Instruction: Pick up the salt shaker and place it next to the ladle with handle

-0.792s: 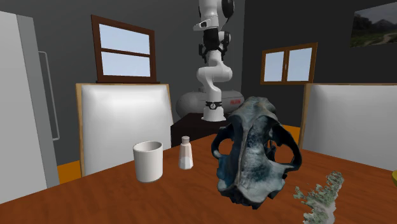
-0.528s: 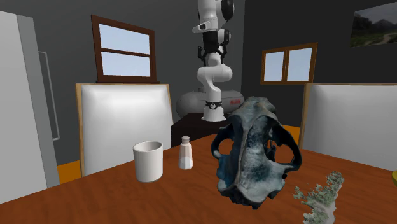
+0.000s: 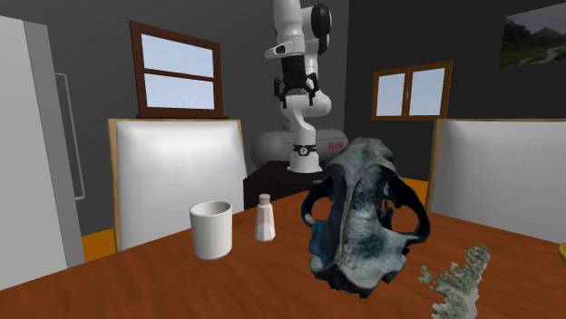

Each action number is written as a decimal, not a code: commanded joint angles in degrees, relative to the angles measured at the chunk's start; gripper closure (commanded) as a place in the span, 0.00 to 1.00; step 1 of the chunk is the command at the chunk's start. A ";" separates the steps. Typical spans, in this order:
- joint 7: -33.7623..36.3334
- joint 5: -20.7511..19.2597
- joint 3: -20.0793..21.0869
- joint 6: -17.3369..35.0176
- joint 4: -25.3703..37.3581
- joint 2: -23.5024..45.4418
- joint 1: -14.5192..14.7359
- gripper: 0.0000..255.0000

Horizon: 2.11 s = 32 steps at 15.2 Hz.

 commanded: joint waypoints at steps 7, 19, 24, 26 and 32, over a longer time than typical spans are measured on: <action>-1.73 0.42 -0.74 11.01 7.23 17.48 -0.22 0.00; -3.71 1.90 -1.20 18.36 27.53 44.11 -1.13 0.00; -4.00 2.33 -1.13 18.25 39.49 55.49 -1.82 0.00; -4.01 2.44 -1.09 17.62 45.07 60.25 -2.13 0.00; -4.17 2.69 -0.89 20.62 43.91 62.09 -2.05 0.00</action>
